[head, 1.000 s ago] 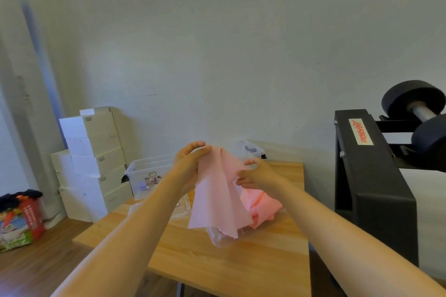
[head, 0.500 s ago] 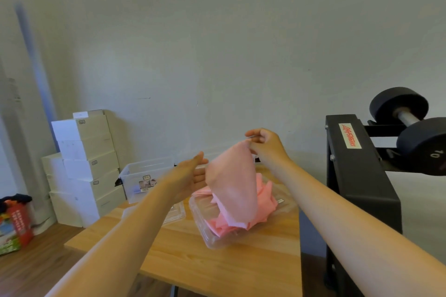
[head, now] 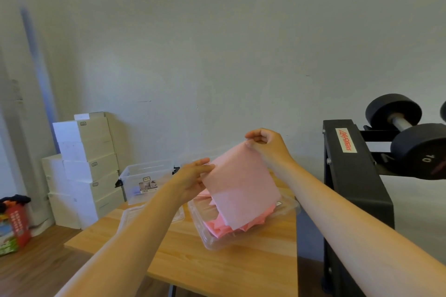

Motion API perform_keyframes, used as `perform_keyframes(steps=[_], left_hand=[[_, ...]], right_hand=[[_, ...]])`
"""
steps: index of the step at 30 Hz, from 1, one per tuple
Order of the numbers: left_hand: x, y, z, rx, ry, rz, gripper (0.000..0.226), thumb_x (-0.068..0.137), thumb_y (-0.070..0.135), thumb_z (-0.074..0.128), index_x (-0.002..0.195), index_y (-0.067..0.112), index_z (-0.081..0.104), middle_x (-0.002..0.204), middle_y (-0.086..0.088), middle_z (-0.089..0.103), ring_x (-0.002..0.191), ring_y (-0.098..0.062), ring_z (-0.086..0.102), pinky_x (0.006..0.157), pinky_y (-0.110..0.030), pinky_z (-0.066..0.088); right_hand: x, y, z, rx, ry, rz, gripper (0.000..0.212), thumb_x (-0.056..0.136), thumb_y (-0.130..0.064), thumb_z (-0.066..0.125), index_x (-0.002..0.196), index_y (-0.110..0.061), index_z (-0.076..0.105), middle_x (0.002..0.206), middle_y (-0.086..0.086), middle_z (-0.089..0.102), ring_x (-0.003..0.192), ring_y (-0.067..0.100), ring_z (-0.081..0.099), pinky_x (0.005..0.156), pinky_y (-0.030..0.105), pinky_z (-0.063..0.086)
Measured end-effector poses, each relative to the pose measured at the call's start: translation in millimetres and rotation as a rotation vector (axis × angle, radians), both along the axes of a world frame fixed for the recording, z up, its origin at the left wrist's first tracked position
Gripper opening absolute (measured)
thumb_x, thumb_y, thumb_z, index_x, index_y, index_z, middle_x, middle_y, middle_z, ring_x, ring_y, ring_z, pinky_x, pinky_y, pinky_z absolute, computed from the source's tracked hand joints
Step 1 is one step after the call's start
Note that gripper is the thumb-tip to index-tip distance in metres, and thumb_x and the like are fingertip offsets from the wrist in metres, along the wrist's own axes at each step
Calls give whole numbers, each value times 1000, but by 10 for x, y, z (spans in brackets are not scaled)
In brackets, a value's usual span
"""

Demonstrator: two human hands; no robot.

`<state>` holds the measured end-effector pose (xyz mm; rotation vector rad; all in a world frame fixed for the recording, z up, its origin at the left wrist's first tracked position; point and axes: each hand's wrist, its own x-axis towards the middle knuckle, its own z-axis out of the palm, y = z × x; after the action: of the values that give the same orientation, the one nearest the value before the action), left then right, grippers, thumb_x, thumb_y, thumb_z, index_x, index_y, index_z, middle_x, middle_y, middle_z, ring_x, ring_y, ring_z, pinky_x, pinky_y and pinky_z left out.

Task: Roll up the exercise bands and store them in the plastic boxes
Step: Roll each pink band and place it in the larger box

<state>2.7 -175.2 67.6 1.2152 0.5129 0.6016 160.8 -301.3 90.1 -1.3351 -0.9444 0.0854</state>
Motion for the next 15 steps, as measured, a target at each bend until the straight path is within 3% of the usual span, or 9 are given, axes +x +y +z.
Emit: perform_keyframes(steps=[2,6,11,13,15], left_hand=[[-11,2,3,-16,-10,24,38,93,-5,56,127,9,50,100,-10,55,88,-20,56,70,-28,48],[-39,34,7,-33,-65,97,47,93,-8,54,137,3,46,115,-13,53,108,-24,51,93,-30,43],[-104,97,56,1,-122,96,41,93,-5,55,132,8,53,120,-12,56,94,-14,59,91,-28,45],[-126,122,79,96,-128,122,38,90,-7,58,126,7,58,119,-14,58,95,-17,61,89,-28,47],[-141,147,108,259,-94,183,36,86,-8,64,119,6,63,116,-15,60,101,-23,63,88,-27,49]], right_hand=[[-11,-7,-10,-1,-9,-2,15,85,3,63,89,-11,66,80,-3,62,74,7,57,64,8,44],[-19,3,-15,-22,22,-22,18,84,4,63,83,-13,68,78,-5,64,74,6,58,68,12,45],[18,-18,12,-75,19,-43,21,83,3,65,79,-18,69,81,-3,66,83,11,61,79,22,49],[50,-16,23,-145,18,-52,19,82,0,68,81,-18,69,85,-1,67,91,16,63,87,27,51],[78,-16,29,-216,-13,-84,13,81,-3,70,87,-15,70,88,0,67,93,16,63,85,24,48]])
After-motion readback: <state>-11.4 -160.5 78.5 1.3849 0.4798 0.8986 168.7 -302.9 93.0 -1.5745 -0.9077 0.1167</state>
